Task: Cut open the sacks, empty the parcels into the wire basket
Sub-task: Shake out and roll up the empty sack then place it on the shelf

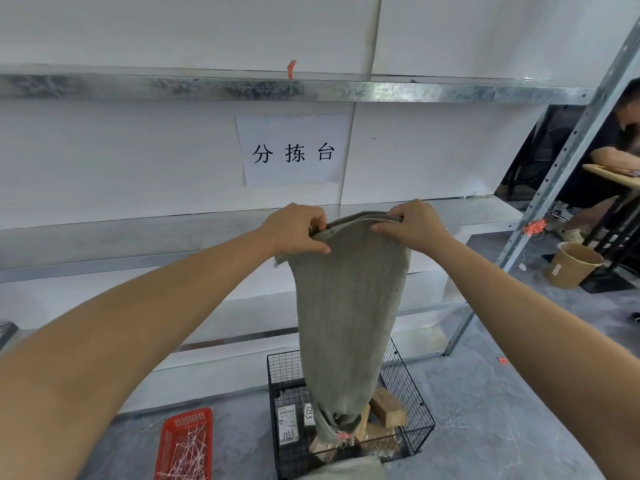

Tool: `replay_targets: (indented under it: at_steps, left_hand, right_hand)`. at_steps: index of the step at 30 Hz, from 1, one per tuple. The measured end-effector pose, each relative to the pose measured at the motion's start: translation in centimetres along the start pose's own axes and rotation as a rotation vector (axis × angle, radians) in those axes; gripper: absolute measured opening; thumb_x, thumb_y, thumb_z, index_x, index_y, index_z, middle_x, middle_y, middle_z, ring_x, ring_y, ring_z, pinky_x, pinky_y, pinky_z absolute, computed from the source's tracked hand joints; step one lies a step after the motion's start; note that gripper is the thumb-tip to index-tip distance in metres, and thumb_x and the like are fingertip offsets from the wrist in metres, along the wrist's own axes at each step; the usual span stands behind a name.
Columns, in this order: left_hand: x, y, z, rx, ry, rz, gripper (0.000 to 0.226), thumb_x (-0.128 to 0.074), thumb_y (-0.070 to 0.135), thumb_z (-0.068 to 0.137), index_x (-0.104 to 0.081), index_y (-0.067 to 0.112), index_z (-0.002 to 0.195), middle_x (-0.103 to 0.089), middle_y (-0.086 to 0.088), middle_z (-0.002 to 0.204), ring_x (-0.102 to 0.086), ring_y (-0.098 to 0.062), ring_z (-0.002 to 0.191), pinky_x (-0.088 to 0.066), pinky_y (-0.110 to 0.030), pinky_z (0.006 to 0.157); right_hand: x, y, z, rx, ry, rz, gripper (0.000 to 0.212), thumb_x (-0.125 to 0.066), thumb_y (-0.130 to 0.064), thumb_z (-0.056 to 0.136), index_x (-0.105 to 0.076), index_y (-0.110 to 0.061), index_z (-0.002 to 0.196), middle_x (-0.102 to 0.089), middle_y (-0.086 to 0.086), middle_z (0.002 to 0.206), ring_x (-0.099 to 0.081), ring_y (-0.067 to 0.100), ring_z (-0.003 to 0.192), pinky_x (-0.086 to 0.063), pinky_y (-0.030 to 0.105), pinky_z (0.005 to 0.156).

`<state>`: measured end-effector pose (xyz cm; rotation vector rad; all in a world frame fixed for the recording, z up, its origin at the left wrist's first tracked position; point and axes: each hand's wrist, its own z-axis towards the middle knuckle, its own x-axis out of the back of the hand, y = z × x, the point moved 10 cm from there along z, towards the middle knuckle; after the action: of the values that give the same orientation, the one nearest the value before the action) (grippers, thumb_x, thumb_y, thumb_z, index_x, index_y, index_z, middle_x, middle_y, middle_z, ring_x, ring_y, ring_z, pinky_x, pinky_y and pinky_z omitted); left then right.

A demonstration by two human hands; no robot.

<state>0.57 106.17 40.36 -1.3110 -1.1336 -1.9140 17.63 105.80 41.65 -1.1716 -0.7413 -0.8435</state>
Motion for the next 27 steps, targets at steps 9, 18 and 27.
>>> replay_targets:
  at_steps: [9,18,27]
  left_hand:
    - [-0.5,0.7,0.9,-0.021,0.010,-0.016,0.024,-0.052,0.015,0.093,-0.070,0.003,0.104,-0.068,-0.013,0.108,-0.060,-0.025,0.102,-0.044,-0.032,0.089]
    - [1.9,1.5,1.6,-0.034,0.179,-0.154,0.027,-0.065,0.012,0.084,-0.053,0.007,0.107,-0.068,-0.009,0.103,-0.060,-0.022,0.089,-0.044,-0.031,0.080]
    - [2.0,6.8,0.3,-0.355,0.222,0.508,0.015,-0.062,0.002,0.082,-0.056,0.002,0.096,-0.060,-0.012,0.086,-0.060,-0.025,0.069,-0.041,-0.030,0.054]
  right_hand:
    - [2.0,0.7,-1.1,0.010,-0.094,-0.069,0.041,-0.058,-0.029,0.090,-0.055,-0.003,0.059,-0.042,0.005,0.055,-0.037,0.016,0.053,-0.026,0.025,0.050]
    - [4.8,1.1,-2.1,0.011,0.124,-0.183,0.017,-0.063,-0.031,0.086,-0.055,-0.015,0.085,-0.059,0.005,0.082,-0.051,0.021,0.078,-0.038,0.027,0.065]
    - [1.8,-3.8,-1.5,0.127,0.028,-0.529,0.019,-0.055,-0.013,0.085,-0.053,-0.013,0.103,-0.056,0.008,0.105,-0.056,0.030,0.096,-0.034,0.030,0.069]
